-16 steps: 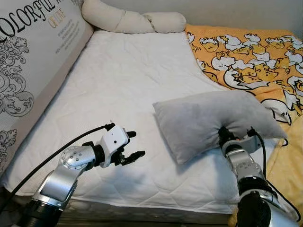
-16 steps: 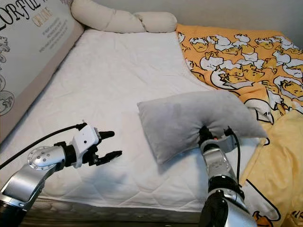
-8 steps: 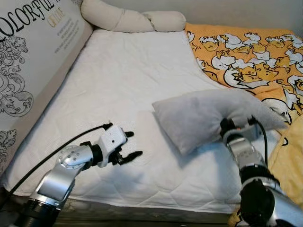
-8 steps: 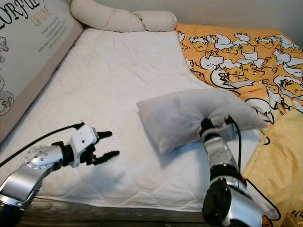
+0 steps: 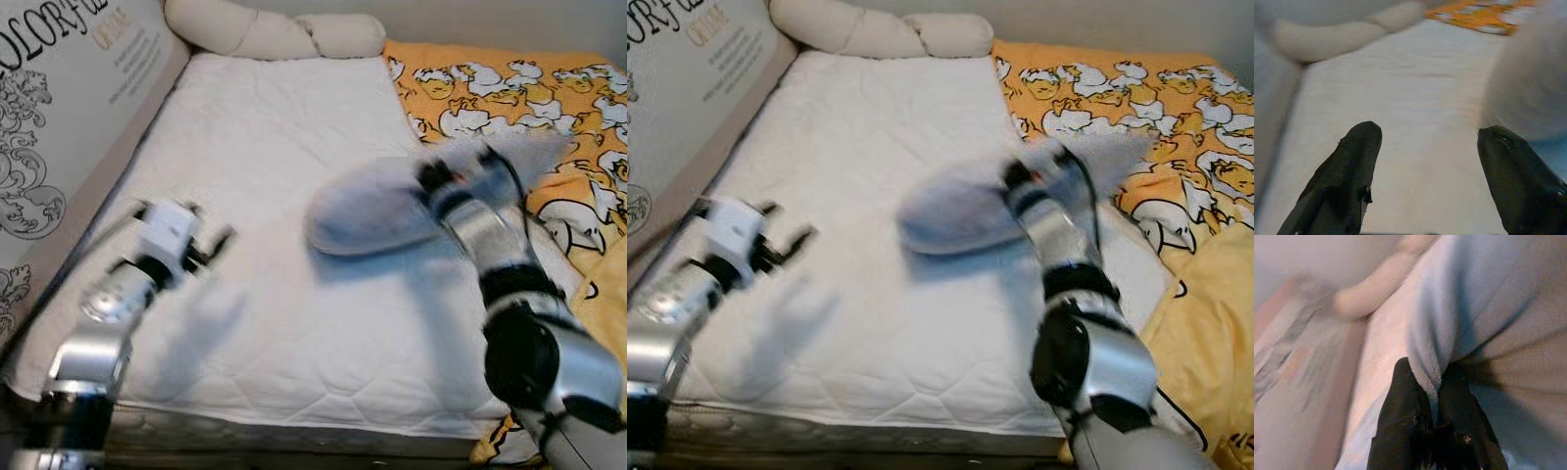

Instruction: Clean up the room

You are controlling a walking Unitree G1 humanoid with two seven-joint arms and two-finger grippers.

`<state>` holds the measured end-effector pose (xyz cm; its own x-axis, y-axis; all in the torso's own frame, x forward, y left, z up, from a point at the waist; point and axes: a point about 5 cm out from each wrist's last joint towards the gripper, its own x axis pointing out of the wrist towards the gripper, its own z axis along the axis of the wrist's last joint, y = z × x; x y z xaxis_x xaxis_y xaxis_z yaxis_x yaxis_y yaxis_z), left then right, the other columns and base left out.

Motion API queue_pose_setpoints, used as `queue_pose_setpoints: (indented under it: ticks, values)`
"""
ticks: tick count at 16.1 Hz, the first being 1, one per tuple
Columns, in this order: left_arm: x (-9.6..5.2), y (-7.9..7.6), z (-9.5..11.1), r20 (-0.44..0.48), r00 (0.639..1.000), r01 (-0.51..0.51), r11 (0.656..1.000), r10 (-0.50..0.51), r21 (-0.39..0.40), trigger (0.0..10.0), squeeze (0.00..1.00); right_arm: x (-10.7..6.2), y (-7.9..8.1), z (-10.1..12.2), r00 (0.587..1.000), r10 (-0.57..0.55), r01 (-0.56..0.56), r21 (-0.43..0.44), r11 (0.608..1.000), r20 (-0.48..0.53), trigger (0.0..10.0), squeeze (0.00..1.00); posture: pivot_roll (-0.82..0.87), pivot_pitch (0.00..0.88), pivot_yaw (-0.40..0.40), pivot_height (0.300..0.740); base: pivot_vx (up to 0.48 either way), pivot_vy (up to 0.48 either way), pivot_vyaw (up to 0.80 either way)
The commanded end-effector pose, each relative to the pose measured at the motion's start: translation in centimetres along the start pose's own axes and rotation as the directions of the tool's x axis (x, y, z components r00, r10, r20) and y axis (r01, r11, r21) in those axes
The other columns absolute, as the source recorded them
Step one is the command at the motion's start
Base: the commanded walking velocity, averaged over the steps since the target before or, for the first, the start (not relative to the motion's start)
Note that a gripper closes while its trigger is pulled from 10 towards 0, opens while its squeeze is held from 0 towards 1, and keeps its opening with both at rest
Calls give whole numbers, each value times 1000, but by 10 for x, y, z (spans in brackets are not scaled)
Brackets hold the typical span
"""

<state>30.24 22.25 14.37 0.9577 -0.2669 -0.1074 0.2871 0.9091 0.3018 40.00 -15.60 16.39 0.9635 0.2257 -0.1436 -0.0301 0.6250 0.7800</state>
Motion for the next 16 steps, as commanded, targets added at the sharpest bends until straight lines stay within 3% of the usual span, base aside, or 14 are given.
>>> queue_pose_setpoints:
  ticks: [1,2,4,6,7,8,9,11,12,13,14,15,16]
  values:
    - [-2,10,1,1,997,-75,996,75,-53,10000,0,2,31,16,989,150,-151,-45,988,-14,0,0,54,0,-48,740,0,0,0]
    - [-4,13,1,2,995,-97,993,98,-65,10000,0,2,38,19,981,194,-195,-57,979,-31,0,0,56,0,-50,740,0,0,0]
    - [-11,23,-2,-9,983,-182,980,182,-81,10000,0,-7,58,34,940,332,-333,-1,943,-80,0,0,71,0,-66,740,0,0,0]
    - [-14,26,-1,-13,970,-242,963,242,-117,10000,0,-24,55,51,916,386,-369,155,917,-106,0,0,78,0,-81,740,0,0,0]
    - [-14,26,-1,-13,969,-246,961,246,-125,10000,0,-28,51,55,914,391,-369,181,912,-106,0,0,78,0,-81,740,0,0,0]
    - [-14,28,-1,-29,963,-267,944,267,-192,10000,0,-49,26,48,884,440,-411,187,892,-158,0,0,52,0,-65,740,0,0,0]
    - [-14,29,-1,-33,961,-275,940,274,-200,10000,0,-54,19,42,874,450,-419,187,889,-182,0,0,48,0,-62,740,0,0,0]
    - [-6,34,-2,-44,955,-295,919,294,-261,10000,0,-71,-40,-11,852,361,-342,120,932,-379,0,0,3,0,-16,740,0,0,0]
    - [1,33,-2,-46,961,-276,922,274,-271,10000,0,-76,-70,-32,855,251,-250,62,966,-455,0,0,-5,0,-3,740,0,0,0]
    - [17,17,-5,-36,987,-162,941,159,-296,10000,0,-84,-110,-57,851,45,-94,-68,993,-524,0,0,4,0,1,740,0,0,0]
    - [27,7,-6,-25,996,-92,948,89,-304,10000,0,-90,-125,-66,838,-45,-38,-140,989,-544,0,0,12,0,-3,740,0,0,0]
    - [39,-9,-9,-34,999,-13,944,2,-328,10000,1000,-91,-131,-67,857,-75,-21,-180,983,-510,0,0,16,0,-4,740,0,0,0]
    - [53,-26,-9,-29,996,74,935,-89,-346,10000,1000,-92,-136,-65,873,-98,1,-199,980,-478,0,0,24,0,-13,740,0,0,0]
